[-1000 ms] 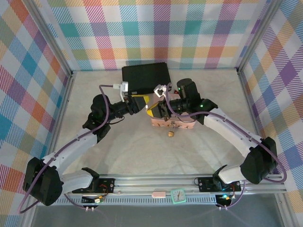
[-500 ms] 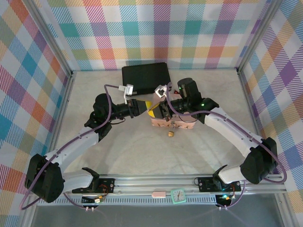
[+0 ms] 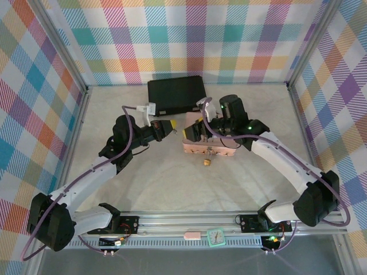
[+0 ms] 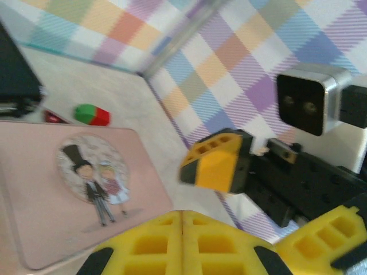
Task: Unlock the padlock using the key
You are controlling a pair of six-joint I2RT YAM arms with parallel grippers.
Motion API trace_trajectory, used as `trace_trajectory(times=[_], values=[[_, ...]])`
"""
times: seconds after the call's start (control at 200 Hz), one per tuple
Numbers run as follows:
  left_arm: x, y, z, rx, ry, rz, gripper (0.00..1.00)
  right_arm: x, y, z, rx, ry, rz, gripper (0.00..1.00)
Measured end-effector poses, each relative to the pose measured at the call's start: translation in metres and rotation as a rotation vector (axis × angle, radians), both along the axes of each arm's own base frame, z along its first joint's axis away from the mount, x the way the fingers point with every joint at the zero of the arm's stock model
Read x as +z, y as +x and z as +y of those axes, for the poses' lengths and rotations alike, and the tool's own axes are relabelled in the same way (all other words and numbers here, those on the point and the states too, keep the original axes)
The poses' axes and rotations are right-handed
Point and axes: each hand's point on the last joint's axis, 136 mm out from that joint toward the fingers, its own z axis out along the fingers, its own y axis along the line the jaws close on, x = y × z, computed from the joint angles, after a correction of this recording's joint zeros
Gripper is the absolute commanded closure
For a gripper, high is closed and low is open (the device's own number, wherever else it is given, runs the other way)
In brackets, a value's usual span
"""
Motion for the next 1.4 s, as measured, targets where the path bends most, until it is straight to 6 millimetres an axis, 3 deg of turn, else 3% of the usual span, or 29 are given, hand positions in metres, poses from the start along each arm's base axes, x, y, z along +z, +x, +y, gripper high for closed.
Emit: trace_trajectory(times=[0.18,0.36,0.53,0.835,1.06,1.4], values=[[-0.026,0.01,0.015,0.109,0.045,0.035,1.0,-0.024,0.048,-0.072,-0.348,-0.109,0.037,0.01],[-0.036,0.014,0.023,0.156,0.071,0.05,1.0,-0.09,0.072,-0.155,-0.618,-0.2,0.18,0.01],[-0.038,0.015,0.031,0.196,0.094,0.043,1.0,-0.136,0.077,-0.181,-0.656,-0.206,0.322,0.01],[-0.046,0.014,0.049,0.273,0.114,0.047,1.0,-0.172,0.092,-0.159,-0.485,-0.132,0.423,0.0],[-0.033,0.007,0.066,0.339,0.097,-0.001,1.0,-0.168,0.095,-0.139,-0.37,-0.106,0.403,0.09],[-0.033,0.005,0.075,0.379,0.096,-0.011,1.0,-0.17,0.089,-0.052,-0.141,-0.143,0.366,0.09]])
